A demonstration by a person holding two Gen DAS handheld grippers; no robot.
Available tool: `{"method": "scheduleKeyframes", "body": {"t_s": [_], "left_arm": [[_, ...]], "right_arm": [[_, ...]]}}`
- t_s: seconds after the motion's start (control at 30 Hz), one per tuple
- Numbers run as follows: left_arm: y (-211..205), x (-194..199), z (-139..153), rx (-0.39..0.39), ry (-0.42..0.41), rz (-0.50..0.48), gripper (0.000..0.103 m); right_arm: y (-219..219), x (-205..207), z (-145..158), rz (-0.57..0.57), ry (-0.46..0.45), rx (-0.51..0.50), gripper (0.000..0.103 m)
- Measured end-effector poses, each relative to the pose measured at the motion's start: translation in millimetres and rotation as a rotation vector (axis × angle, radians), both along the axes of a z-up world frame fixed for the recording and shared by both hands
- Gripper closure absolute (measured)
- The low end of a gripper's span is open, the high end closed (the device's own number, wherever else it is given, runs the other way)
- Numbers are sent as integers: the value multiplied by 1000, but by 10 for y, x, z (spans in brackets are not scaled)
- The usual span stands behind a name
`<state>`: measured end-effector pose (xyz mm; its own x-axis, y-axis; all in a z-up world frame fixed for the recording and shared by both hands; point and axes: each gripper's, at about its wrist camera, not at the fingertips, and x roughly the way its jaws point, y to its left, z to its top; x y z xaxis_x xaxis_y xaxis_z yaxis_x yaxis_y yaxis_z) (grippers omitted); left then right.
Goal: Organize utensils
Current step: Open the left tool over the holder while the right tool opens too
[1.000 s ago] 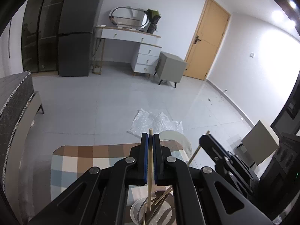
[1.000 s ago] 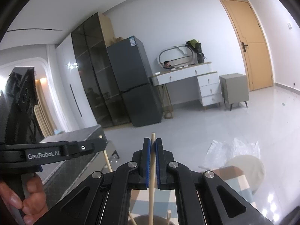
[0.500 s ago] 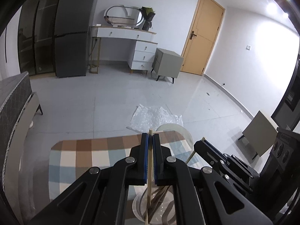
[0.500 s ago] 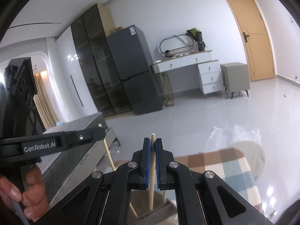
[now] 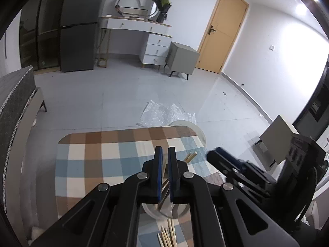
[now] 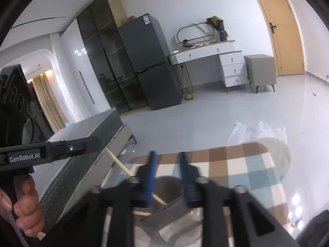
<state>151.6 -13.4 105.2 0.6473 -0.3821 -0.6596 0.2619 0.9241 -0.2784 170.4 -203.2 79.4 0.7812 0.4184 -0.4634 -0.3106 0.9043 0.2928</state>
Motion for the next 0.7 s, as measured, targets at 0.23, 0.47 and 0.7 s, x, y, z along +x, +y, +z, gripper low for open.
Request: {"method": "scheduleKeyframes", "body": {"t_s": [0.23,0.47,0.7], "left_arm": [[96,-362,65,31,-51,77,61],[100,-690,81,94,-116,132,39],[143,-904,15,134,-155,186,23]], "right_arm": [[-266,-396,105,-58,-15,48,43],[-318,-803,173,-67,-59,42,28],[-289,-1058,111,-66,-54,59,19]]}}
